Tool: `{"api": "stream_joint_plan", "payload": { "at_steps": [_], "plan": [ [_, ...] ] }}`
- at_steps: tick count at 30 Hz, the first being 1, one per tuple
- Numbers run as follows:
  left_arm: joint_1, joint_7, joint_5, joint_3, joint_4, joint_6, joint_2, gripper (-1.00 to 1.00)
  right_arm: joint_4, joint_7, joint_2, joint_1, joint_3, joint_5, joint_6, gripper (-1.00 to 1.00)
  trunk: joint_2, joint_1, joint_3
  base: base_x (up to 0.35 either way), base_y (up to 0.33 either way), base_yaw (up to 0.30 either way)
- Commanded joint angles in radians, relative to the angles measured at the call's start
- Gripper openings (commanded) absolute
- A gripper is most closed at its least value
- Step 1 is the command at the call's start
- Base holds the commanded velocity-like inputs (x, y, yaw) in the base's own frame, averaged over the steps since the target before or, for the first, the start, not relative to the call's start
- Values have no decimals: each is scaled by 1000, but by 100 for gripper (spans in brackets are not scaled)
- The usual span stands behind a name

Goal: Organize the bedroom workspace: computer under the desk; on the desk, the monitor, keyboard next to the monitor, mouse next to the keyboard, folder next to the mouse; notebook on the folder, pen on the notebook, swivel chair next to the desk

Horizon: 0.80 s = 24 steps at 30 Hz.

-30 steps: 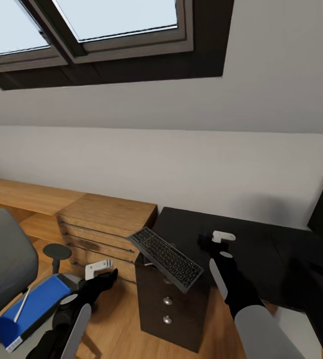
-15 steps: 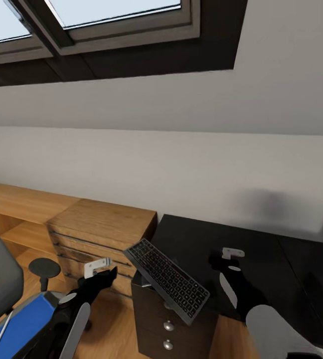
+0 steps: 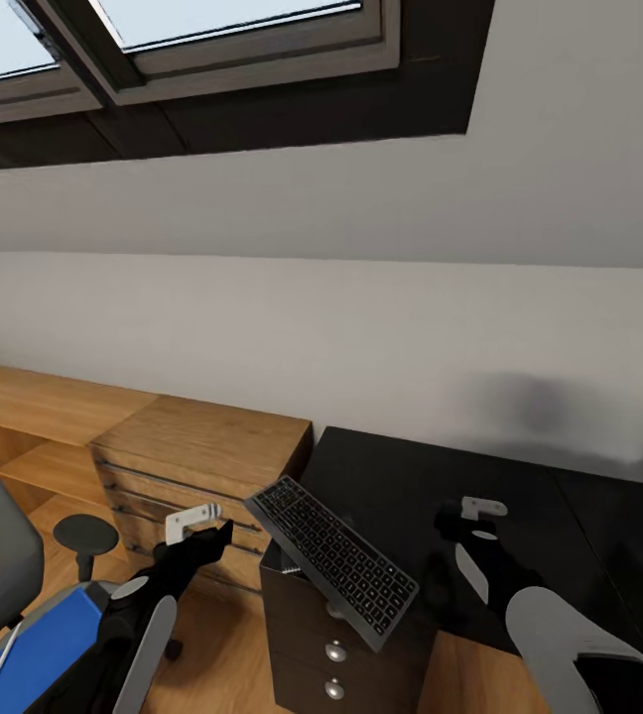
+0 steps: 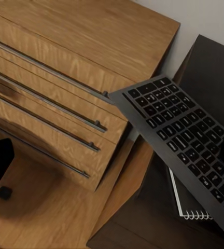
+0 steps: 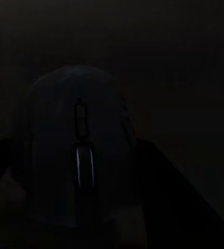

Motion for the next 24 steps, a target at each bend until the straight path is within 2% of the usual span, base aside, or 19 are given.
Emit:
{"api": "stream_joint_plan", "payload": {
  "at_steps": [1,24],
  "plan": [
    [-1,9,11,-1,-4,3,0,100,-2,-2,-1,0,1,-12,4,-100,-8,4,-4,0,0,0],
    [-1,11,10,-1,-2,4,0,100,0,-5,4,-1,-1,-13,-4,-100,-169,92,-77,0,0,0]
  ]
}}
